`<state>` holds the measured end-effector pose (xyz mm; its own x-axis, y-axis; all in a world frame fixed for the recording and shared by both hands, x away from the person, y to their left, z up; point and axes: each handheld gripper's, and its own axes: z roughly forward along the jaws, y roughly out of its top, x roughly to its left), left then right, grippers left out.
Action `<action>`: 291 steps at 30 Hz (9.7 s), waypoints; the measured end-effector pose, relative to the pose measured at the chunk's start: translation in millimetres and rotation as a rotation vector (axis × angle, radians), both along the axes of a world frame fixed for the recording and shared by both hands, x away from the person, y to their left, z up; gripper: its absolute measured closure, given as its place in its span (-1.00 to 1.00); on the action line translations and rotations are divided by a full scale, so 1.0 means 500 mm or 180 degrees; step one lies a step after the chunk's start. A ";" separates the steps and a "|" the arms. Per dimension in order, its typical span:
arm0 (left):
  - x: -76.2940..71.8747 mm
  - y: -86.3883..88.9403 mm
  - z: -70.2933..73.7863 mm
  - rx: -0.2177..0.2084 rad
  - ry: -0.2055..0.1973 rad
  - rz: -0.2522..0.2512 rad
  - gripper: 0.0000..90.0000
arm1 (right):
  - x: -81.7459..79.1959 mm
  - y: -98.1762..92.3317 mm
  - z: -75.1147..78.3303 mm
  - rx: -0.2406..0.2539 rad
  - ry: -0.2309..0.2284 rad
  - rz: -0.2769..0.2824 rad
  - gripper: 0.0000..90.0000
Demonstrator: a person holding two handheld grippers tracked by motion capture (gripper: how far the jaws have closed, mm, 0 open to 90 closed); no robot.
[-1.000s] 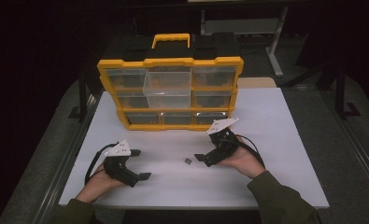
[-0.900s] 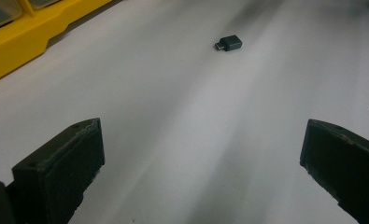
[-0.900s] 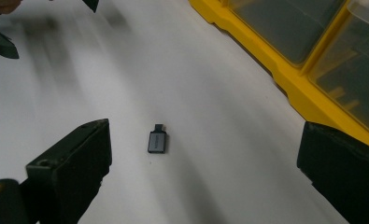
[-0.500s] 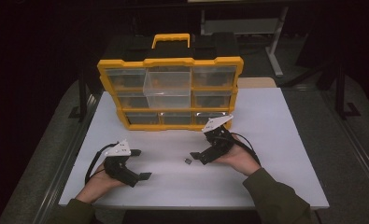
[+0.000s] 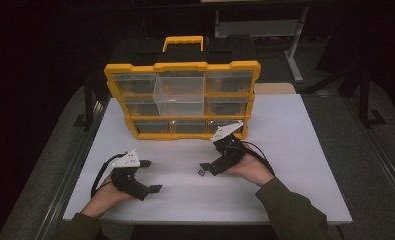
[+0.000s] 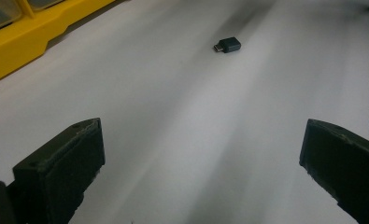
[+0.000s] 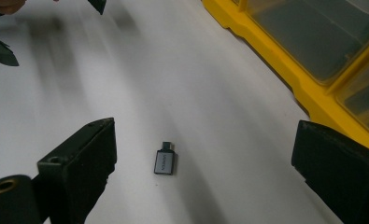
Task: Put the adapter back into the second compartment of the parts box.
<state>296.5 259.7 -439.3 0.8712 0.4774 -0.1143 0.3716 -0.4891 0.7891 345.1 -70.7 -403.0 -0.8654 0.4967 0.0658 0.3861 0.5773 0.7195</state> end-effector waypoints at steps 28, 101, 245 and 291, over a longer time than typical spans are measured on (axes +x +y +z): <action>-0.002 0.000 0.001 -0.0002 -0.0014 -0.0003 -1.00 | 0.012 0.042 -0.024 -0.0193 0.0071 0.0234 -0.42; -0.005 -0.001 0.001 0.0012 -0.0029 -0.0039 -1.00 | 0.001 0.079 -0.074 -0.0695 0.0259 0.0387 0.65; -0.006 -0.001 0.002 -0.0015 -0.0019 -0.0040 -1.00 | 0.058 -0.067 0.398 -0.0436 -0.0064 0.0485 0.67; -0.006 -0.002 0.000 -0.0011 -0.0004 -0.0072 -1.00 | 0.113 0.034 0.510 -0.0267 -0.0189 0.0599 0.67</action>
<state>293.2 258.8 -439.3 0.8819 0.4572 -0.1147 0.3594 -0.4946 0.7913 401.4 -53.5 -147.9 -0.9446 0.3275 -0.0228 0.2241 0.6942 0.6840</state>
